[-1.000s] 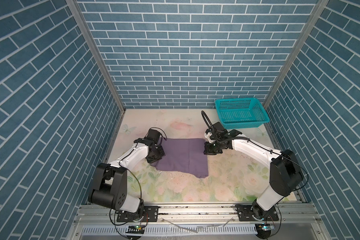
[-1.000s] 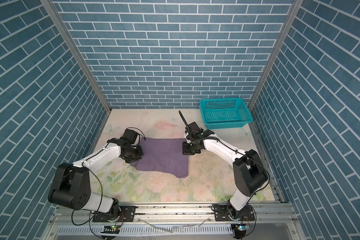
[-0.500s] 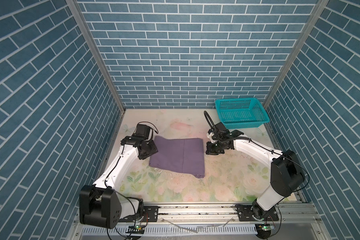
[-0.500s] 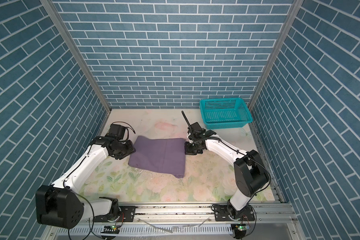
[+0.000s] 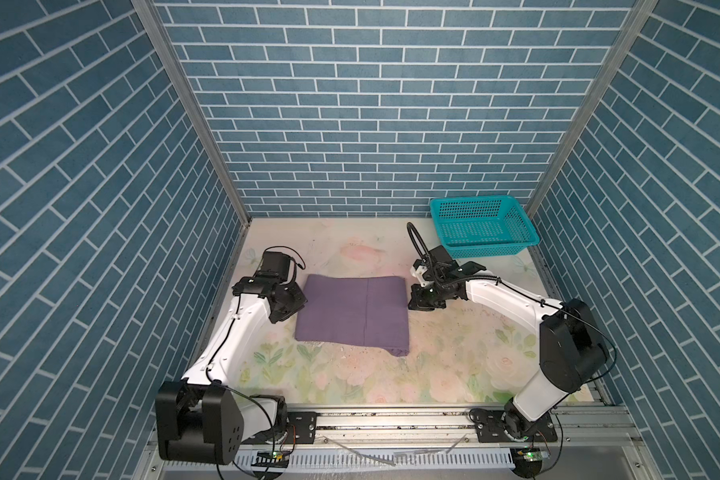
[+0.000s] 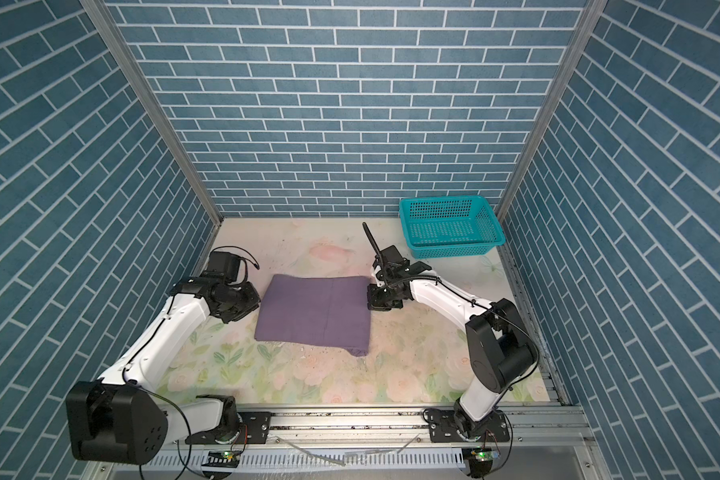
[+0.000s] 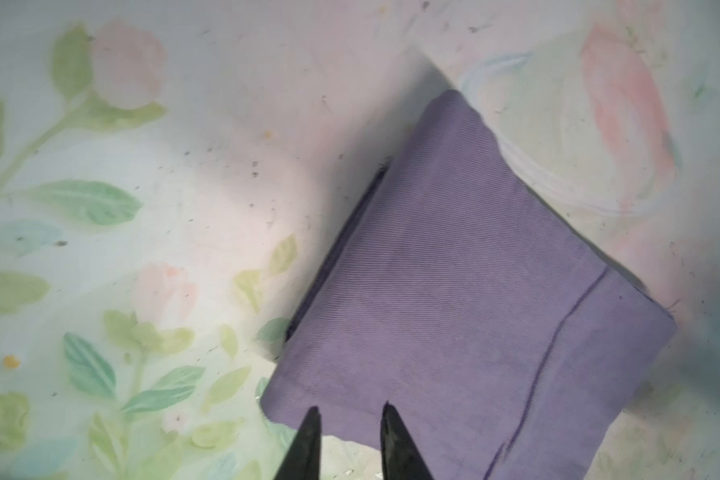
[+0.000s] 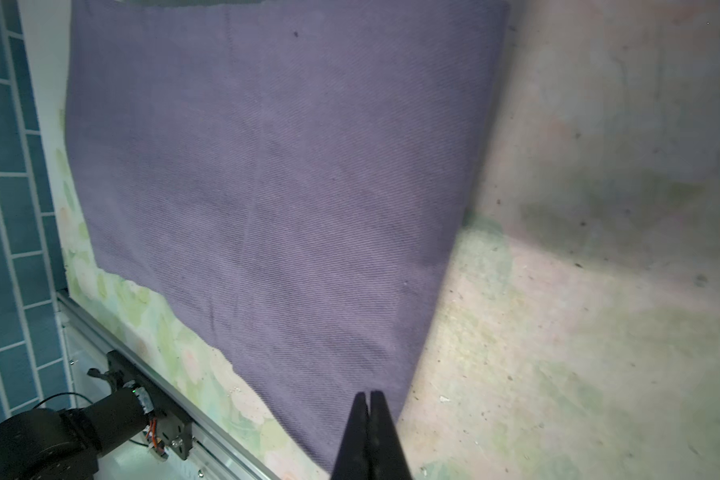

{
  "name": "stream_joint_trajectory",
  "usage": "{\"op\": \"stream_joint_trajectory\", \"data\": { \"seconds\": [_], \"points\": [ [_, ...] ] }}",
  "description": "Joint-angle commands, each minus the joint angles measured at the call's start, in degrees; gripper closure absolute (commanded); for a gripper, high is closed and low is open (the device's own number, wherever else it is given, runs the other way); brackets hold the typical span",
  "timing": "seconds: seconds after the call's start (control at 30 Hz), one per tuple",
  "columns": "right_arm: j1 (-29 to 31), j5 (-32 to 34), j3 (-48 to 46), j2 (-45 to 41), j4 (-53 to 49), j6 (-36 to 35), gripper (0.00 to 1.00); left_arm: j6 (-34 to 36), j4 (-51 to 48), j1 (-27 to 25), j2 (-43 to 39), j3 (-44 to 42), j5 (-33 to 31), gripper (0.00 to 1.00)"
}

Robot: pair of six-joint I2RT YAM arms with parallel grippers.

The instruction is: Fold and stack the trousers

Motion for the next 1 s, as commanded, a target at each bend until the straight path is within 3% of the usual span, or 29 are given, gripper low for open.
{"op": "stream_joint_trajectory", "data": {
  "seconds": [0.0,0.23,0.53,0.73,0.83,0.97],
  "points": [
    [1.8,-5.3,0.3,2.3,4.0,1.6,1.0,-1.1,5.1,-4.2,5.5,0.8,1.5,0.77],
    [4.6,-9.5,-5.2,6.9,12.5,3.9,1.0,-5.2,16.7,-6.1,14.5,-5.2,3.7,0.8],
    [4.6,-4.7,-12.5,12.4,13.2,2.3,1.0,-6.5,21.4,-4.1,19.6,-12.3,1.4,0.82],
    [4.6,-5.5,-6.5,17.7,13.6,2.3,1.0,-4.0,20.0,2.9,19.3,-12.0,-1.3,0.82],
    [4.7,-6.4,-1.7,20.8,13.5,1.9,1.0,-1.8,17.3,7.1,18.4,-8.9,-3.9,0.82],
    [5.7,-6.3,5.5,23.5,10.8,0.2,1.0,0.6,12.3,8.7,18.7,-2.0,-8.2,0.82]
  ]
}}
